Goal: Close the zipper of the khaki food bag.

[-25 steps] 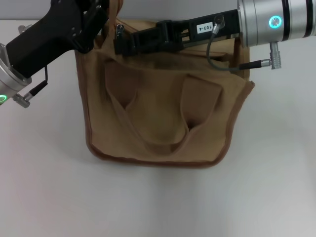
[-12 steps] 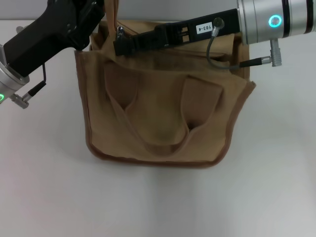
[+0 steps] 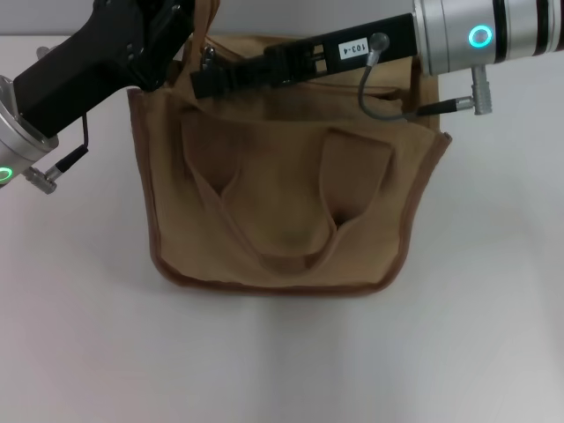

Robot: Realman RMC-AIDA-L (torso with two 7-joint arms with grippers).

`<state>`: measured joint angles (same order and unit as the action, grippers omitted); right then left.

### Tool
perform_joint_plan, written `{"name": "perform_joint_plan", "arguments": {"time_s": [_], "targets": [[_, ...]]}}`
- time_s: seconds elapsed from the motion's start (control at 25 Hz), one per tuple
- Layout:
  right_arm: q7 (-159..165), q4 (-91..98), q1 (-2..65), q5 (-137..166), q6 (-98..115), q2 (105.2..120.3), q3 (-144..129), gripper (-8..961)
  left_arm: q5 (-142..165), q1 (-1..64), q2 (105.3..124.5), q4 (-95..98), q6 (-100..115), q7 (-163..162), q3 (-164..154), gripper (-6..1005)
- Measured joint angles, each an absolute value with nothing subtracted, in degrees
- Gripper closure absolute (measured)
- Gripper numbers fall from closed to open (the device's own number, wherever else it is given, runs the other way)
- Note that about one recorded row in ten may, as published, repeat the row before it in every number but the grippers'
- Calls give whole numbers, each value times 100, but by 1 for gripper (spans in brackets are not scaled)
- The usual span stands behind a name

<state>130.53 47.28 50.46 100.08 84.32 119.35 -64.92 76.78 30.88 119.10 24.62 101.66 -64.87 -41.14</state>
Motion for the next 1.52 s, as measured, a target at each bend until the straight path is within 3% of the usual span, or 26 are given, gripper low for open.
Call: {"name": "perform_joint_plan", "arguments": {"time_s": [0.64,0.76,0.96,1.2,1.52], "targets": [[13043,4753,5011,9912,8138,11960,-6712,562,7672,3094,11916,2461,10218,-6528,-4112,961],[13044,4752,4998,9893,8134,11962,-6714,737,7672,3094,11917,2461,10219,-6529,-4113,961],[13077,4753,4980,9889,8155,11962,-6712,743,7672,3094,11918,2461,10243,-6538,-4113,961],[13117,4786,4921,9886,8166,11959,-6705,900,7671,3082,11918,2461,10260,-6539,-4113,961],[13186,4962,4746,9886,8162,11945,-6710,934,7649,3039,11918,2461,10235,-6540,-4079,961]]}}
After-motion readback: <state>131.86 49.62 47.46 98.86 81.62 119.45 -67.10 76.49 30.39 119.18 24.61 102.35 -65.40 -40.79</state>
